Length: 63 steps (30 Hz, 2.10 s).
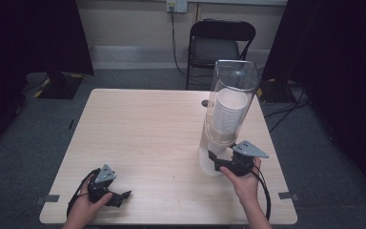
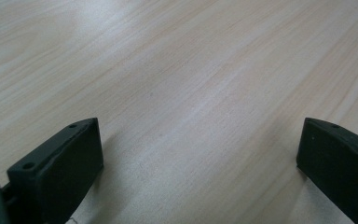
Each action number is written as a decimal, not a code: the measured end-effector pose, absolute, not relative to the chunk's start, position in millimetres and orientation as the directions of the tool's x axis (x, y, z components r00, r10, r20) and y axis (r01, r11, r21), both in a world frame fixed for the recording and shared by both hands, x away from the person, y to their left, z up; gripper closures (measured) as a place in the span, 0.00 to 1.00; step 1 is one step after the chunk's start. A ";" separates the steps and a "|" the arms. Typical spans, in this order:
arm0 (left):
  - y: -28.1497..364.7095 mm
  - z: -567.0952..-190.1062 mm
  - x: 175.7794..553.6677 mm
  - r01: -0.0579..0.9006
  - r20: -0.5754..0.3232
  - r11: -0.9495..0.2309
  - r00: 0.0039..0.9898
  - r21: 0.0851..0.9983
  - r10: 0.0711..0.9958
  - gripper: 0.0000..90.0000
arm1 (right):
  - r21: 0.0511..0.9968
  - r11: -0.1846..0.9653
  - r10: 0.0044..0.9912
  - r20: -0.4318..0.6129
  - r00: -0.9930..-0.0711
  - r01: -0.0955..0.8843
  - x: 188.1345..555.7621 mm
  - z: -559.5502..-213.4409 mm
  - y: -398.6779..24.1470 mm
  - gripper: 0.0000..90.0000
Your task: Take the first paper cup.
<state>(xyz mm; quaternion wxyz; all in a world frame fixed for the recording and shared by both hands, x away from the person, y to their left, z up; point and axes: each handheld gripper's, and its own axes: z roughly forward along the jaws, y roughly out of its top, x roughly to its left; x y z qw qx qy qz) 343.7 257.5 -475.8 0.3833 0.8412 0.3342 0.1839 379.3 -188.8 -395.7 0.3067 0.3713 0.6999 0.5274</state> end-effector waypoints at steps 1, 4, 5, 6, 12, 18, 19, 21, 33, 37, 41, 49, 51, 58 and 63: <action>257.4 -475.9 343.6 0.422 0.052 -0.481 0.708 0.768 0.704 0.00 | 0.967 0.164 0.846 -0.036 -0.532 0.196 380.6 -395.1 -188.2 0.19; 257.8 -475.6 343.8 0.420 0.056 -0.488 0.711 0.765 0.701 0.00 | 0.969 0.157 0.853 -0.036 -0.521 0.190 384.4 -393.4 -187.6 0.22; 257.7 -475.7 343.8 0.420 0.056 -0.488 0.711 0.765 0.701 0.00 | 0.969 0.162 0.851 -0.042 -0.524 0.187 385.6 -393.2 -187.4 0.23; 257.7 -475.7 343.8 0.420 0.056 -0.488 0.711 0.765 0.701 0.00 | 0.970 0.163 0.853 -0.046 -0.520 0.181 386.8 -393.2 -187.2 0.25; 257.8 -475.6 343.8 0.421 0.056 -0.488 0.711 0.765 0.701 0.00 | 0.975 0.150 0.863 -0.048 -0.502 0.165 391.7 -395.3 -187.1 0.28; 257.8 -475.6 343.8 0.421 0.056 -0.489 0.712 0.764 0.700 0.00 | 0.981 0.118 0.861 -0.024 -0.509 0.155 395.0 -397.9 -184.3 0.30; 257.8 -475.6 343.8 0.421 0.056 -0.488 0.711 0.764 0.701 0.00 | 0.982 0.117 0.860 -0.026 -0.509 0.147 395.9 -398.3 -184.1 0.31; 257.8 -475.6 343.8 0.421 0.056 -0.488 0.712 0.764 0.700 0.00 | 0.983 0.109 0.861 -0.018 -0.508 0.150 396.2 -398.7 -183.6 0.31; 257.5 -475.9 343.6 0.422 0.053 -0.482 0.709 0.768 0.704 0.00 | 0.983 0.116 0.858 -0.029 -0.512 0.140 397.0 -405.2 -187.7 0.39; 257.4 -475.9 343.5 0.422 0.052 -0.482 0.708 0.768 0.704 0.00 | 0.984 0.118 0.855 -0.035 -0.517 0.130 396.6 -406.4 -187.9 0.39; 257.2 -476.0 343.5 0.423 0.051 -0.479 0.707 0.770 0.705 0.00 | 0.984 0.124 0.854 -0.039 -0.518 0.131 397.3 -407.0 -188.6 0.40; 257.4 -475.9 343.6 0.422 0.053 -0.482 0.708 0.768 0.704 0.00 | 0.986 0.112 0.847 -0.032 -0.531 0.120 400.3 -408.7 -189.1 0.40; 257.3 -476.0 343.5 0.422 0.051 -0.479 0.707 0.769 0.705 0.00 | 0.985 0.113 0.845 -0.027 -0.534 0.128 400.3 -409.6 -189.6 0.40; 257.5 -476.0 343.5 0.422 0.053 -0.482 0.708 0.767 0.704 0.00 | 0.924 0.246 0.854 -0.064 -0.517 0.293 407.5 -440.2 -193.3 0.43; 257.7 -475.7 343.0 0.422 0.055 -0.487 0.710 0.764 0.702 0.00 | 0.935 0.181 0.867 -0.004 -0.498 0.307 402.7 -447.9 -209.2 0.40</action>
